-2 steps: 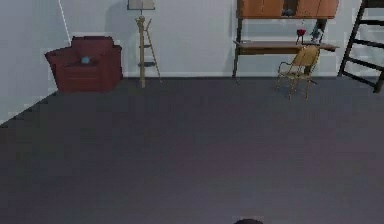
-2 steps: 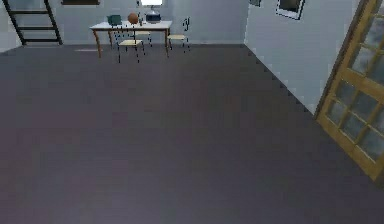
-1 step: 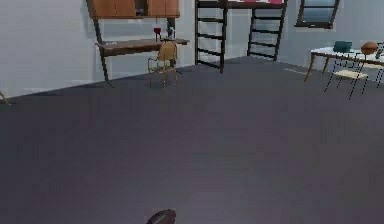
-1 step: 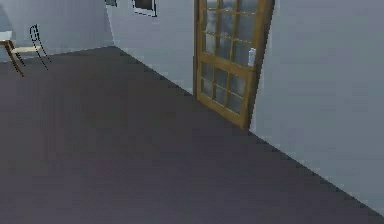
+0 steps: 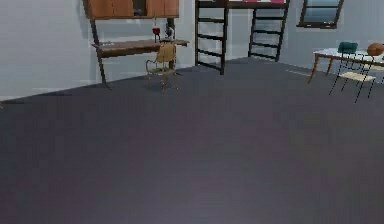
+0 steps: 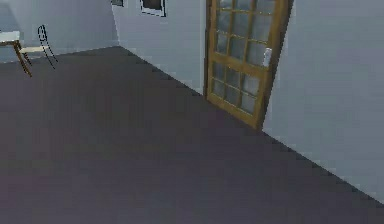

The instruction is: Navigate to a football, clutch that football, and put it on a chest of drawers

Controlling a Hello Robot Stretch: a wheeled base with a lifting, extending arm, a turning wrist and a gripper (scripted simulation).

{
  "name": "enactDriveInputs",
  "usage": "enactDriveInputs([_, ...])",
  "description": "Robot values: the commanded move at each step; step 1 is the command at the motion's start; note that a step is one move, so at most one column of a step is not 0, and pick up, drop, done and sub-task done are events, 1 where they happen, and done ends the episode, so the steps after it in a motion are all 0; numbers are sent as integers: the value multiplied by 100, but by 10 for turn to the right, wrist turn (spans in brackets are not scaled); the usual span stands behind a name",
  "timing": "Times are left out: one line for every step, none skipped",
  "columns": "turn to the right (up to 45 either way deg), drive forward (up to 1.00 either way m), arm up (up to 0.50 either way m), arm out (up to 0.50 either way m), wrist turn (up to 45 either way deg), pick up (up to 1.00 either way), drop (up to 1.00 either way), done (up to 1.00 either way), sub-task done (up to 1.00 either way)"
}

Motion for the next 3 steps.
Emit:
enactDriveInputs([-450,0,0,0,0,0,0,0,0])
enactDriveInputs([-450,0,0,0,0,0,0,0,0])
enactDriveInputs([-120,0,0,0,0,0,0,0,0])
